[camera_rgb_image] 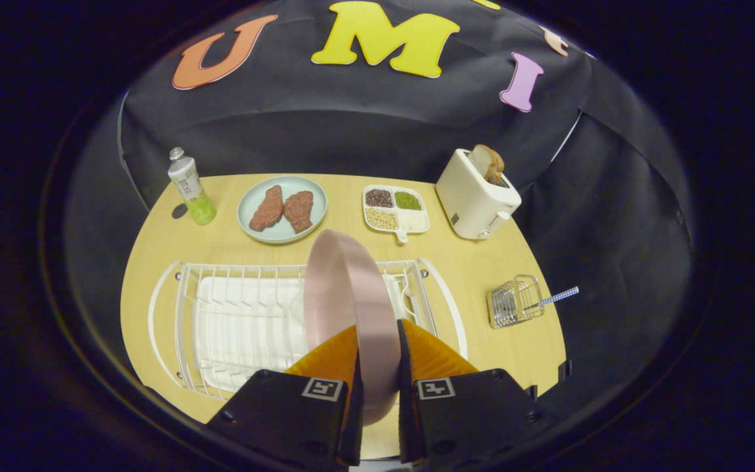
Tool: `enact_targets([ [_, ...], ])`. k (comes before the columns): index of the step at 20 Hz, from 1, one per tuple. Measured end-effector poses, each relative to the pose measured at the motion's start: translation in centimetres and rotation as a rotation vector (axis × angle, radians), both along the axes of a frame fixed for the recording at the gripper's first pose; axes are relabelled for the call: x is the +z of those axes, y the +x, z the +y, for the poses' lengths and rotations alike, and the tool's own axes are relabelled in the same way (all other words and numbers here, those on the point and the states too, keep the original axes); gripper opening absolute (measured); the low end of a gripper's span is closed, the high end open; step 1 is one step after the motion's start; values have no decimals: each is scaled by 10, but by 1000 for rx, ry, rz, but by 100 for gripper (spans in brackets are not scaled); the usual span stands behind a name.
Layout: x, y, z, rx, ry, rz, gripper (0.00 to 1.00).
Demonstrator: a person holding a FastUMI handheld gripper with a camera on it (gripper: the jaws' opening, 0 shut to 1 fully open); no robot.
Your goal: Take the plate from the dish rack, then take the spoon from the basket and place it into the plate.
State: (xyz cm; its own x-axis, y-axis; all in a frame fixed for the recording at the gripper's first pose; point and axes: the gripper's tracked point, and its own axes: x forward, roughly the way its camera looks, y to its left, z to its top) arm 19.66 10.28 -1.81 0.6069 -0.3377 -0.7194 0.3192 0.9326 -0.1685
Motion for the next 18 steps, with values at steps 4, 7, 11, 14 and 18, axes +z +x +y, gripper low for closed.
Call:
enact_targets([
  [4,1,-48,7,109,133,-32,27],
  [7,-4,-96,5,200,190,-68,27],
  [11,-30,-149,-7,269,234,-111,27],
  [14,-66,-177,-10,326,280,-94,27],
  [18,-119,-194,-12,350,357,-50,27],
])
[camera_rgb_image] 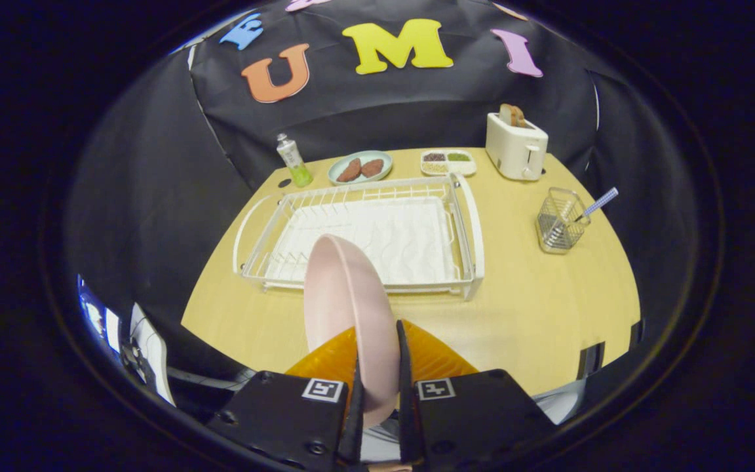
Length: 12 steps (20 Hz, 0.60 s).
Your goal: Take the plate from the dish rack, then take the spoon from the basket and place it into the plate.
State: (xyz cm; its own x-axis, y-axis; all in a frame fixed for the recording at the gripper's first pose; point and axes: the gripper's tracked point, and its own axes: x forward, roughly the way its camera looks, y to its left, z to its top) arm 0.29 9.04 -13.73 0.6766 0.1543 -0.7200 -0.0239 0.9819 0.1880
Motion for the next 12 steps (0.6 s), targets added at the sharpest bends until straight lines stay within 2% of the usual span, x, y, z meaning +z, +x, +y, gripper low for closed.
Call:
enact_targets([
  [2,-26,0,-2,2,44,42,27],
  [5,-52,6,-19,-37,57,65,27],
  [10,-68,9,-27,-38,137,63,29],
  [12,-80,11,-34,-54,160,74,32],
])
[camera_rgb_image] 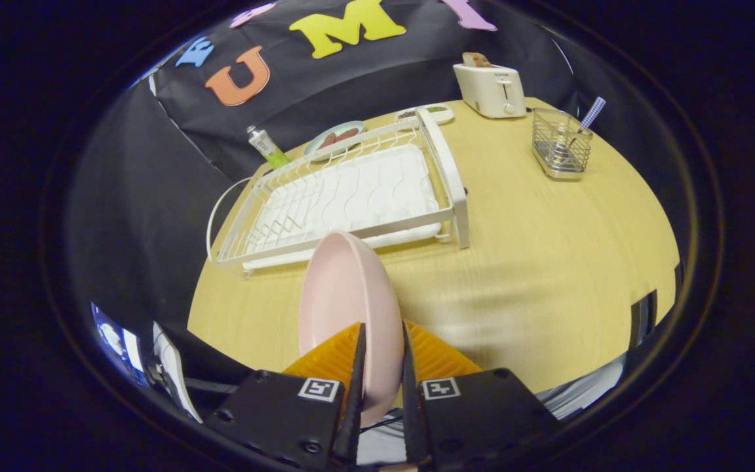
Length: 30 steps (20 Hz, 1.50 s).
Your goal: Take the plate from the dish rack, then take the spoon from the basket and place it into the plate.
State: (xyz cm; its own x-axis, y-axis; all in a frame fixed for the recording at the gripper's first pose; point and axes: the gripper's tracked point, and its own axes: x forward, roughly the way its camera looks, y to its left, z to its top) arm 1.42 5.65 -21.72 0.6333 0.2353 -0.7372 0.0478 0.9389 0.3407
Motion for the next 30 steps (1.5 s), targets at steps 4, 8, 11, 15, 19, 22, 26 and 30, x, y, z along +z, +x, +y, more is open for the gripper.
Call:
enact_targets([
  [4,-19,3,-6,-16,97,48,38],
  [8,-22,10,-18,-30,88,25,53],
  [11,-15,16,-39,-51,-13,-38,90],
  [15,18,28,-75,-96,-151,-216,97],
  [19,61,38,-106,-128,-198,-423,99],
  [22,92,51,-154,-204,-266,-602,99],
  [26,101,71,-216,-259,-381,-700,100],
  [30,100,96,-260,-325,-313,-726,100],
])
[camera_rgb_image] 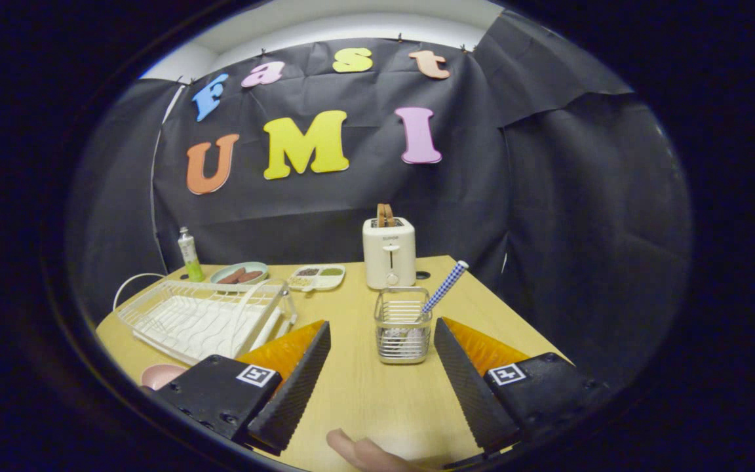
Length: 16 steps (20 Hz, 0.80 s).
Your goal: Take the plate from the dish rack, then take the spoon from the basket and place it into the plate.
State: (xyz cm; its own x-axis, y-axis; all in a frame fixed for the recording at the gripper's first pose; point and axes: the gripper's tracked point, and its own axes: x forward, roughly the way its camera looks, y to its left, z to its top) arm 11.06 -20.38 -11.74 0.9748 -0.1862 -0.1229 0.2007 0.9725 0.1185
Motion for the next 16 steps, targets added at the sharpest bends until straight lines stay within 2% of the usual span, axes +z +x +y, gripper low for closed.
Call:
enact_targets([
  [3,2,30,-25,2,50,-35,100],
  [7,3,63,-50,-17,-4,-21,98],
  [10,7,85,-54,-10,15,-30,96],
  [12,13,98,-57,-6,13,-50,87],
  [13,13,101,-57,-10,3,-53,76],
  [14,13,104,-59,-24,-17,-48,70],
  [16,11,107,-59,-45,-40,-24,50],
])
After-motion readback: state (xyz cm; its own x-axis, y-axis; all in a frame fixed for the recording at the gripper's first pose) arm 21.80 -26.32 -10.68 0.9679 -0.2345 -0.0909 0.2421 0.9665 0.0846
